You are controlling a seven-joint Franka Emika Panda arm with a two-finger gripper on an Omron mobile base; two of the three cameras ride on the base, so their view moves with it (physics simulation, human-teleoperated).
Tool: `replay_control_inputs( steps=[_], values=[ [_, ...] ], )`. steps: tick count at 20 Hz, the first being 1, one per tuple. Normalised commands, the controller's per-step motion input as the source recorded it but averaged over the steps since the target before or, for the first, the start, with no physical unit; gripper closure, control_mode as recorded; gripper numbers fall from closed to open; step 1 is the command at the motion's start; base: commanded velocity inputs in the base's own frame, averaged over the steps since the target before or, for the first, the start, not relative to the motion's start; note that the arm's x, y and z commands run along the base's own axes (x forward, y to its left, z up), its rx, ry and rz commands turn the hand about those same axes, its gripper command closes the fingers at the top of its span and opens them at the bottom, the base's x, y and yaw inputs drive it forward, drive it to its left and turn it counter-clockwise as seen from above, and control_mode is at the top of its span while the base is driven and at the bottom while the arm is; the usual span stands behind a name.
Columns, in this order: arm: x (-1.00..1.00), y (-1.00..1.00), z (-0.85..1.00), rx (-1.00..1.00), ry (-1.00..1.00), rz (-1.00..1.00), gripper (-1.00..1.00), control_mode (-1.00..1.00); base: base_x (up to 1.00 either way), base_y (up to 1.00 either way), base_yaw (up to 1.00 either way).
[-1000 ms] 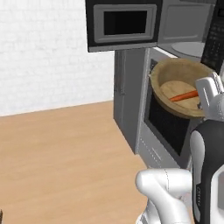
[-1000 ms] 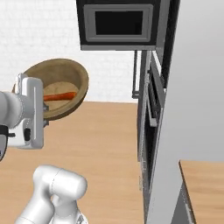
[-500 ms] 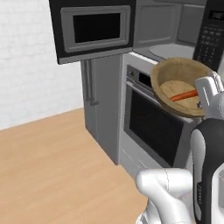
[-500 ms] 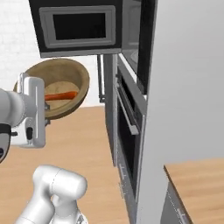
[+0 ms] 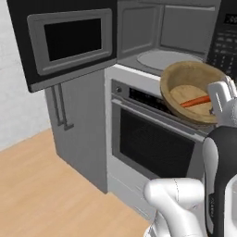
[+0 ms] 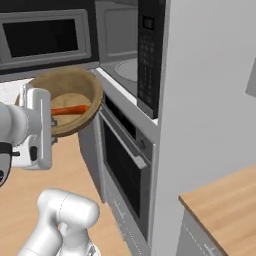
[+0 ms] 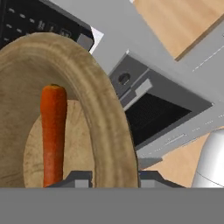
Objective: Pick the carrot from the sink and place it in the bowl. Then pick the bowl and place it in the microwave. Then close the microwave door and press the start button.
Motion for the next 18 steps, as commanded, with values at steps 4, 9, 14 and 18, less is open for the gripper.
replay_control_inputs(
  steps=[4, 9, 14, 18],
  values=[
    [0.00, 0.00, 0.00, 0.00, 0.00, 0.00, 1.00, 1.00, 0.45, 0.39, -0.40],
    [0.00, 0.00, 0.00, 0.00, 0.00, 0.00, 1.00, 1.00, 0.42, 0.40, -0.38],
    [0.00, 0.00, 0.00, 0.00, 0.00, 0.00, 1.00, 1.00, 0.42, 0.51, -0.29],
    [0.00, 0.00, 0.00, 0.00, 0.00, 0.00, 1.00, 1.00, 0.48, 0.36, -0.19]
  ],
)
